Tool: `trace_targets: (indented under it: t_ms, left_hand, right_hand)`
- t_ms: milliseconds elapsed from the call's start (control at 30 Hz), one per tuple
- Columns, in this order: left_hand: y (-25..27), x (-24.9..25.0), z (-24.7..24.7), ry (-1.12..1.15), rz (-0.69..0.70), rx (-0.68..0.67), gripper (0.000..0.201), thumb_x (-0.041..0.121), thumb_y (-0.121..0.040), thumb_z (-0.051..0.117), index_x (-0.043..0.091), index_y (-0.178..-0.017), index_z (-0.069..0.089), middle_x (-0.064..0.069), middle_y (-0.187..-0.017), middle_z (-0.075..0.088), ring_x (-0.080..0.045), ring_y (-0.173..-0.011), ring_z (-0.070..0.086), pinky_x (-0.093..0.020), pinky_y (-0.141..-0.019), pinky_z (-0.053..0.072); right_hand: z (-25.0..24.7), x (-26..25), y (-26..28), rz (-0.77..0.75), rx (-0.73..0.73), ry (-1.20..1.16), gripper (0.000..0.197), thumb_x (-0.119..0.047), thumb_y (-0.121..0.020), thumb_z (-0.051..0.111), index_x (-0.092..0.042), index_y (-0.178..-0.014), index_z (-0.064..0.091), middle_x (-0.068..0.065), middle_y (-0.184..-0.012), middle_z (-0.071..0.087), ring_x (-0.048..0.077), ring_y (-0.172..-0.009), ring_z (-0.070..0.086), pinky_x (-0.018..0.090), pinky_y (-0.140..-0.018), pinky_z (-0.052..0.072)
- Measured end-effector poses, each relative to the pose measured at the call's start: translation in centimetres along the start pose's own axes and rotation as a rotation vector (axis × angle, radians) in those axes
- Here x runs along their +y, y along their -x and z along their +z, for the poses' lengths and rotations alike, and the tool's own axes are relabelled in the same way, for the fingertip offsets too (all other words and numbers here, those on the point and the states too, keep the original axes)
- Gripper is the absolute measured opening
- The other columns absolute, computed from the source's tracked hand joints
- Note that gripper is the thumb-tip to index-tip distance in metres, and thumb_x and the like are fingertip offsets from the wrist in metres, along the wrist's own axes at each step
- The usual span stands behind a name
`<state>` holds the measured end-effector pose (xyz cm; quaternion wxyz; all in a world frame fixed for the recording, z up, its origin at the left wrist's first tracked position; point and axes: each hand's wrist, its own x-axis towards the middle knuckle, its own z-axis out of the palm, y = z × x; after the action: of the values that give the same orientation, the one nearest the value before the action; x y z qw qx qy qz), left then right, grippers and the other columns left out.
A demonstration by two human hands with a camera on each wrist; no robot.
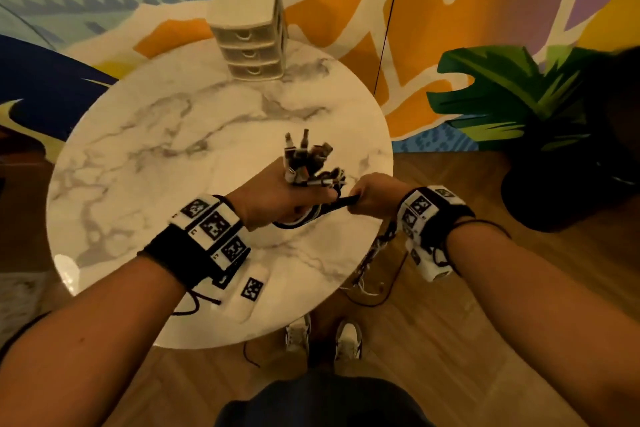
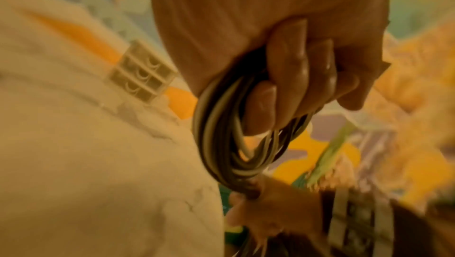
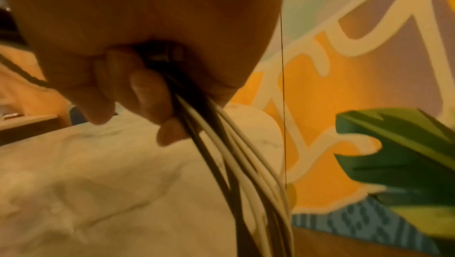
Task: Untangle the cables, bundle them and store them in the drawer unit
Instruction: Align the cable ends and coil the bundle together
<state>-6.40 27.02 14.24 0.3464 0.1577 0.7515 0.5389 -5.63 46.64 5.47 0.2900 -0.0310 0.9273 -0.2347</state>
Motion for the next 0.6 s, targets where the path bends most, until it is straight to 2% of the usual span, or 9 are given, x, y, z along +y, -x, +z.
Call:
trace_targets:
  t_ms: [33, 67, 133, 167, 267, 367, 433, 500, 600]
  left_hand:
    - [-0.1, 0.1, -0.3, -0.093, 0.01, -0.039, 0.006, 0.024, -0.078, 0.072, 0.021, -0.075, 0.068, -0.021, -0.072, 0.064, -0.034, -0.065, 0.06, -0.041, -0.064, 0.049]
    - [-0.3, 0.0, -0.4, -0.192, 0.007, -0.075, 0.013, 0.03, -0.075, 0.073, 0.02, -0.081, 0.069, -0.017, -0.08, 0.068, -0.031, -0.075, 0.064, -0.04, -0.072, 0.05]
    - [-0.5, -0.2, -0.8, -0.34, -0.025, -0.129, 0.011, 0.027, -0.079, 0.073, 0.023, -0.071, 0.066, 0.004, -0.061, 0.066, -0.01, -0.059, 0.061, -0.023, -0.058, 0.047]
    - [-0.5, -0.4, -1.1, -0.398, -0.024, -0.136, 0.019, 0.024, -0.081, 0.072, 0.026, -0.064, 0.063, 0.007, -0.052, 0.06, -0.005, -0.051, 0.056, -0.018, -0.053, 0.042]
    - [-0.5, -0.7, -1.5, -0.541, -0.042, -0.141, 0.029, 0.027, -0.082, 0.071, 0.024, -0.057, 0.057, 0.004, -0.054, 0.053, -0.007, -0.049, 0.049, -0.023, -0.056, 0.04]
    - [-0.3, -1.1, -1.4, -0.711, -0.091, -0.191, 0.028, 0.032, -0.082, 0.07, 0.014, -0.065, 0.056, 0.001, -0.063, 0.049, -0.012, -0.056, 0.044, -0.029, -0.061, 0.038]
    - [-0.4, -1.4, -1.3, -0.754, -0.019, -0.232, 0.028, 0.03, -0.082, 0.069, 0.019, -0.061, 0.054, 0.002, -0.059, 0.05, -0.011, -0.053, 0.044, -0.029, -0.059, 0.039]
    - [-0.7, -1.6, -1.5, -0.811, 0.009, -0.25, 0.013, 0.031, -0.082, 0.068, 0.019, -0.078, 0.063, 0.0, -0.07, 0.061, -0.016, -0.062, 0.053, -0.032, -0.063, 0.046]
    - [-1.3, -1.8, -1.6, -0.935, 0.015, -0.241, 0.035, 0.033, -0.085, 0.063, 0.02, -0.117, 0.059, 0.007, -0.089, 0.061, -0.017, -0.077, 0.054, -0.03, -0.071, 0.045]
  right_hand:
    - [-0.5, -0.3, -0.1, 0.026, -0.024, 0.03, 0.025, -0.026, -0.085, 0.062, -0.016, -0.063, 0.057, -0.002, -0.055, 0.049, 0.02, -0.057, 0.047, 0.027, -0.053, 0.035]
    - [-0.9, -0.6, -0.1, 0.038, -0.045, 0.048, 0.022, -0.028, -0.084, 0.063, -0.013, -0.068, 0.061, 0.0, -0.058, 0.053, 0.021, -0.06, 0.049, 0.027, -0.054, 0.036]
    - [-1.6, -1.3, -0.4, 0.042, -0.088, 0.058, 0.025, -0.032, -0.083, 0.065, -0.008, -0.078, 0.067, 0.005, -0.067, 0.06, 0.022, -0.064, 0.052, 0.029, -0.058, 0.039]
    - [-2.0, -1.6, -0.4, 0.036, -0.107, 0.065, 0.026, -0.034, -0.082, 0.066, -0.009, -0.081, 0.07, 0.007, -0.07, 0.061, 0.022, -0.066, 0.053, 0.03, -0.06, 0.04]
    - [-3.1, -2.5, 0.0, 0.021, -0.161, 0.07, 0.023, -0.039, -0.082, 0.068, -0.016, -0.078, 0.068, 0.004, -0.07, 0.06, 0.021, -0.065, 0.053, 0.031, -0.059, 0.041]
    - [-4.0, -3.5, 0.7, -0.004, -0.145, 0.208, 0.03, -0.043, -0.083, 0.065, -0.013, -0.083, 0.068, 0.004, -0.072, 0.061, 0.022, -0.066, 0.053, 0.029, -0.056, 0.038]
    - [-4.0, -4.1, 0.9, -0.014, -0.102, 0.323, 0.033, -0.045, -0.086, 0.061, -0.013, -0.084, 0.064, 0.002, -0.072, 0.059, 0.023, -0.07, 0.054, 0.03, -0.058, 0.039]
    - [-3.7, -4.4, 1.0, -0.025, -0.032, 0.386, 0.032, -0.047, -0.088, 0.057, -0.016, -0.081, 0.058, 0.0, -0.073, 0.055, 0.024, -0.073, 0.053, 0.031, -0.061, 0.038]
    - [-3.2, -4.7, 1.3, -0.061, 0.07, 0.42, 0.031, -0.043, -0.092, 0.053, -0.014, -0.099, 0.06, 0.007, -0.093, 0.06, 0.028, -0.088, 0.057, 0.031, -0.065, 0.037]
